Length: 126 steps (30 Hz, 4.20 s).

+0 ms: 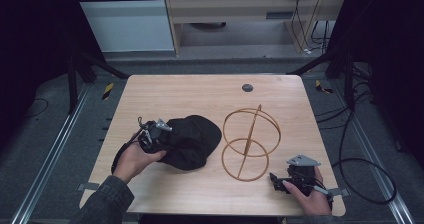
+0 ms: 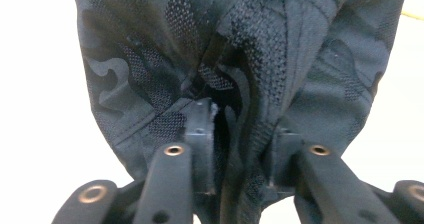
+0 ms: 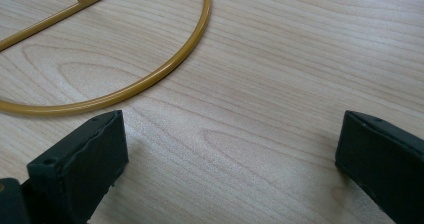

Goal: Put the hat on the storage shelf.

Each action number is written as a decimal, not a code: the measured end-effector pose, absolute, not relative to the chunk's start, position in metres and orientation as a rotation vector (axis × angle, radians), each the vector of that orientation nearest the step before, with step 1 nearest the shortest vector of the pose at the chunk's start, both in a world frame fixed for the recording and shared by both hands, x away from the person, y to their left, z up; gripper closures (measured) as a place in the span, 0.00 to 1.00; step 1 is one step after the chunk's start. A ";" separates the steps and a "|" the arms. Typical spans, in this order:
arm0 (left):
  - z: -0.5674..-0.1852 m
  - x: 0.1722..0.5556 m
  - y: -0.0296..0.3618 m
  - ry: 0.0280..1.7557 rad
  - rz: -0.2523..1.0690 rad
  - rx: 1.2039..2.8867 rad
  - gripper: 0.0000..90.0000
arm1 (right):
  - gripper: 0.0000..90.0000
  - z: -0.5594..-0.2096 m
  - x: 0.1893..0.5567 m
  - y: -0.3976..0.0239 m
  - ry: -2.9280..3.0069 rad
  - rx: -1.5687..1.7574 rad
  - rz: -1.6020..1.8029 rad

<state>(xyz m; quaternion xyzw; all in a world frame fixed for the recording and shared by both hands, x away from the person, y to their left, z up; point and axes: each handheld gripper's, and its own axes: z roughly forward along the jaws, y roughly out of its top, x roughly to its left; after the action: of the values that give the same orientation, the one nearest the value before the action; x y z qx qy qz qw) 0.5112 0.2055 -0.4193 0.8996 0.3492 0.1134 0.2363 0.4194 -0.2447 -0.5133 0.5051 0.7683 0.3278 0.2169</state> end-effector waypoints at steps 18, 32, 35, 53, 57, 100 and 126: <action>-0.406 0.511 0.213 0.946 0.181 2.481 0.97 | 0.01 -0.513 0.420 -0.245 2.130 1.396 0.908; -0.371 0.504 0.217 0.923 0.214 2.387 0.97 | 0.01 -0.513 0.420 -0.245 2.129 1.397 0.909; -0.361 0.501 0.220 0.916 0.242 2.368 0.97 | 0.01 -0.513 0.420 -0.245 2.129 1.398 0.909; -0.287 0.474 0.249 0.883 0.428 2.249 0.97 | 0.01 -0.513 0.419 -0.245 2.128 1.401 0.909; -0.272 0.468 0.249 0.854 0.461 2.225 0.97 | 0.00 -0.513 0.419 -0.244 2.127 1.403 0.908; -0.175 0.461 0.126 0.557 0.490 2.115 0.97 | 0.01 -0.514 0.419 -0.244 2.124 1.404 0.909; -0.212 0.453 0.066 0.467 0.393 2.208 0.97 | 0.00 -0.513 0.419 -0.244 2.125 1.403 0.907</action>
<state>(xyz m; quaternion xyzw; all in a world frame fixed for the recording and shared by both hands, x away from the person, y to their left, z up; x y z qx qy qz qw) 0.4531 0.0657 -0.2115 0.8779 0.1856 0.1562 0.4128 0.4194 -0.2442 -0.5134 0.5066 0.7673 0.3275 0.2175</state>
